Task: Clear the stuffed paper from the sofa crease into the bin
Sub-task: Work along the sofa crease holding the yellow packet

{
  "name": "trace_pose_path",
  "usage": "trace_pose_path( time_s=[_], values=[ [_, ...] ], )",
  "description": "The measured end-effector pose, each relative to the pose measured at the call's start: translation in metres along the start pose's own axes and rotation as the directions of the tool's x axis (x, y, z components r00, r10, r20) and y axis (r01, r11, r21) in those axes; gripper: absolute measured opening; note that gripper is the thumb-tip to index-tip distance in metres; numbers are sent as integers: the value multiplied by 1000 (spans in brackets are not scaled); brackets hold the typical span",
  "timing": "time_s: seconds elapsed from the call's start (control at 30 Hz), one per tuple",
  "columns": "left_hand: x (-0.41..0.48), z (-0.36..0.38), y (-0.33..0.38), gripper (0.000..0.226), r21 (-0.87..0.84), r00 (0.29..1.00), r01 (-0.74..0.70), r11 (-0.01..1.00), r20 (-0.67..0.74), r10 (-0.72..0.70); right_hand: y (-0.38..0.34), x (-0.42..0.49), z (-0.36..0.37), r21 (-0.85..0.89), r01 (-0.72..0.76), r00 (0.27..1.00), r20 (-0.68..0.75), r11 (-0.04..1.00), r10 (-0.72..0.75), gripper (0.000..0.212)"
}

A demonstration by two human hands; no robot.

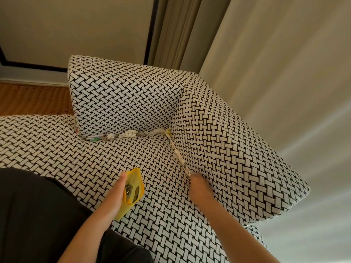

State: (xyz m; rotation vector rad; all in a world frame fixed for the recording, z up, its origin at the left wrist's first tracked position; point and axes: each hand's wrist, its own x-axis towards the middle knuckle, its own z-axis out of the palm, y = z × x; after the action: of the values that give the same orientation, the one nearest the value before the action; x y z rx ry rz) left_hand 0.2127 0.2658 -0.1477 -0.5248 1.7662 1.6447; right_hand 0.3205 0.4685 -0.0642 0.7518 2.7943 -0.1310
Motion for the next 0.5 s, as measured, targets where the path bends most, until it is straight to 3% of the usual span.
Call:
trace_pose_path(
  time_s=[0.17,0.3,0.5],
  values=[
    [31,2,13,57,10,984,123,992,-134,-121,-3,7,6,-196,62,996,74,979,-48,35],
    [37,0,9,55,31,988,112,993,-107,-108,-5,19,-1,-240,74,993,111,968,-49,27],
    [18,-3,4,52,0,998,23,1000,-65,-23,-14,43,-29,-287,60,913,403,956,64,37]
  ],
)
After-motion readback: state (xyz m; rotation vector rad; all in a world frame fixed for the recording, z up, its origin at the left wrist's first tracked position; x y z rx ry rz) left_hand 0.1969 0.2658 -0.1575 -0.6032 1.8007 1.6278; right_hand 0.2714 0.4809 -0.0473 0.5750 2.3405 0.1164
